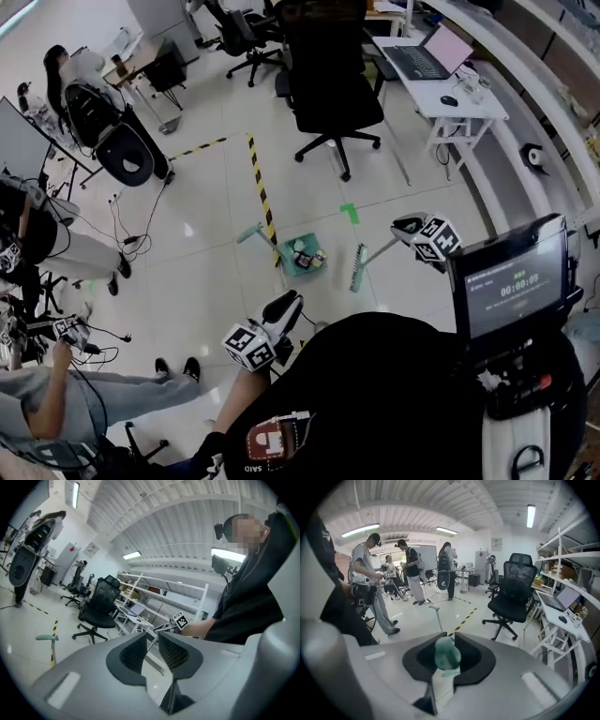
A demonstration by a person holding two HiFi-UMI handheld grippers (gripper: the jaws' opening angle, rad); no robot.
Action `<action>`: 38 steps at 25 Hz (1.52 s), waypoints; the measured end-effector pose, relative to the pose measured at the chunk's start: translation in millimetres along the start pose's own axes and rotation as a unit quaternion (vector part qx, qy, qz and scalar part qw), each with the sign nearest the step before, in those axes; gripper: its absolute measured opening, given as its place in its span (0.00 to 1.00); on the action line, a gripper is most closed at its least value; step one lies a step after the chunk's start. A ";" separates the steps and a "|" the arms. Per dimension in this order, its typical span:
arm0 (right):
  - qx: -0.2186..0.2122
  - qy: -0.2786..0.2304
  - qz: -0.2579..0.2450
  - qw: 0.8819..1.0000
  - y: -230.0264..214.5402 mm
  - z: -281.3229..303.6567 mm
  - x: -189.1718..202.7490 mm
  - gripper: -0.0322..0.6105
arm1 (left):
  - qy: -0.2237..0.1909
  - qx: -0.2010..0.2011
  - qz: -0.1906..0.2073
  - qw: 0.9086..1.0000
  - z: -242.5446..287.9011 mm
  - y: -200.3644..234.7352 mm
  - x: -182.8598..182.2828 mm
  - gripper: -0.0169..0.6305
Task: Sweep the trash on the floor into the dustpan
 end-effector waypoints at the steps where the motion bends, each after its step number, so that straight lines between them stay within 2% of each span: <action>1: -0.002 -0.011 -0.001 1.000 7.1 -15.3 7.2 0.12 | 0.003 0.013 0.012 1.000 6.5 -12.1 3.8 0.15; 5: -0.014 -0.050 -0.006 0.999 37.0 -80.5 47.0 0.12 | 0.011 0.030 0.040 0.999 21.7 -82.1 39.8 0.15; 10: -0.030 -0.092 0.003 0.995 65.8 -168.1 116.6 0.12 | -0.012 0.019 0.028 0.999 25.0 -193.9 118.5 0.15; 13: -0.042 -0.092 -0.001 0.995 80.0 -214.7 154.3 0.12 | -0.013 0.008 0.013 1.000 23.2 -262.2 153.7 0.15; 17: -0.061 -0.073 0.002 0.995 100.4 -260.1 198.7 0.12 | -0.010 -0.014 0.016 1.000 2.7 -332.8 172.6 0.15; 23: -0.086 -0.051 -0.001 0.995 135.1 -288.4 250.9 0.12 | -0.039 -0.054 0.026 0.997 -42.6 -369.5 191.0 0.15; 30: -0.090 -0.033 0.004 0.995 199.6 -307.7 290.2 0.12 | -0.056 -0.047 0.031 0.997 -108.1 -393.1 201.7 0.15; 34: -0.069 -0.034 0.011 0.997 237.2 -311.9 302.8 0.12 | -0.029 -0.021 0.021 0.999 -170.4 -405.6 228.6 0.15; 38: -0.045 -0.045 0.037 0.997 257.3 -315.0 304.2 0.12 | -0.001 -0.007 0.023 1.000 -180.0 -403.4 240.9 0.15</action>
Point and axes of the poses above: the fingertips, and each gripper's own axes: z forward along the fingers, y to its left, x out of its underside, the point moved 6 cm from there along -z, backward along the fingers, and after that the axes turned 4 degrees about -y, right-handed, at the moved point
